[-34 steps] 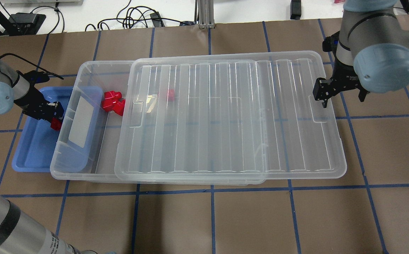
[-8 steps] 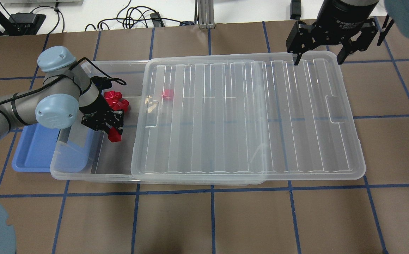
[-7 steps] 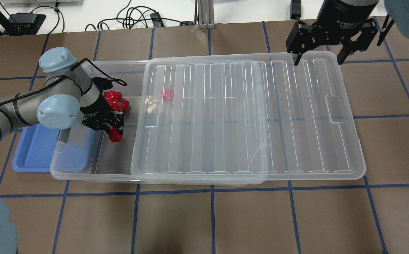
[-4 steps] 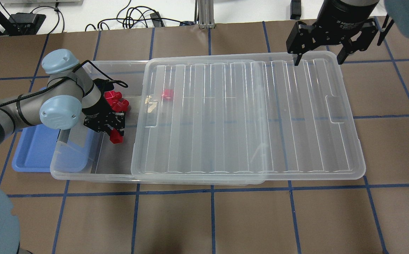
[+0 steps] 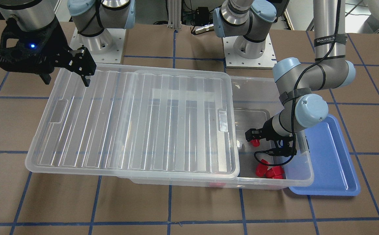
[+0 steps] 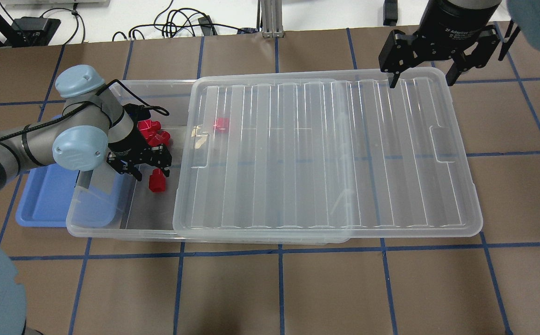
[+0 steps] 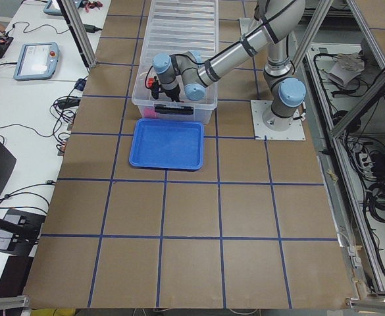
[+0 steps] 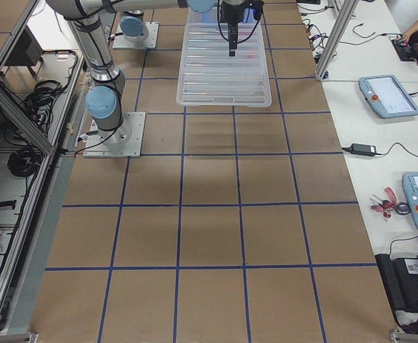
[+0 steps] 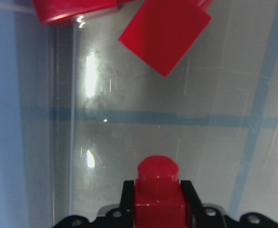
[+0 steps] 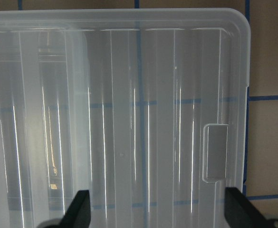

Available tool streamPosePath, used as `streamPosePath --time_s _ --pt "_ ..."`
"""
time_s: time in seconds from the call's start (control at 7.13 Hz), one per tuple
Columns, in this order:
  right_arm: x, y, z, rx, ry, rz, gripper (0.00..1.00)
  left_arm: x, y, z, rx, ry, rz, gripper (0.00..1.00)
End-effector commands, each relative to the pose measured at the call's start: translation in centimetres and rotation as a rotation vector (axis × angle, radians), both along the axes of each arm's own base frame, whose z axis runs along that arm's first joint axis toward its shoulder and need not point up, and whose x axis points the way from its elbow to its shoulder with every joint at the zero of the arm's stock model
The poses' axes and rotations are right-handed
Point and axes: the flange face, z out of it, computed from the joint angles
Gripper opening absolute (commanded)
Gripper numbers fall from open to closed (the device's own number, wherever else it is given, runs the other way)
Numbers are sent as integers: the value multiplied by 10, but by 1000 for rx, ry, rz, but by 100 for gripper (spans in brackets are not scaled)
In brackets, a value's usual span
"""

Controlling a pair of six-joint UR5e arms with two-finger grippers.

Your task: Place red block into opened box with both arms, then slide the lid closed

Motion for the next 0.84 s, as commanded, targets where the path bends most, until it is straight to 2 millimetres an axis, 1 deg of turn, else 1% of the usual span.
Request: streamPosePath --time_s 0.0,0.14,0.28,0.42,0.56,0.7 --pt "-11 -3 -3 12 10 -16 100 1 -3 21 -35 -10 -1 100" --pt "-27 -5 -2 12 17 -14 100 1 -5 33 -53 -13 -1 100" --pt "-61 -7 -4 33 72 0 100 -1 -4 51 -52 -14 -4 100" --pt "-93 -3 -6 63 88 19 100 -1 1 82 -61 -21 5 100" --pt "-121 1 -17 94 79 158 100 -1 1 121 -89 -27 9 100" --pt "-144 7 -34 113 76 136 100 -1 2 166 -106 -68 1 100"
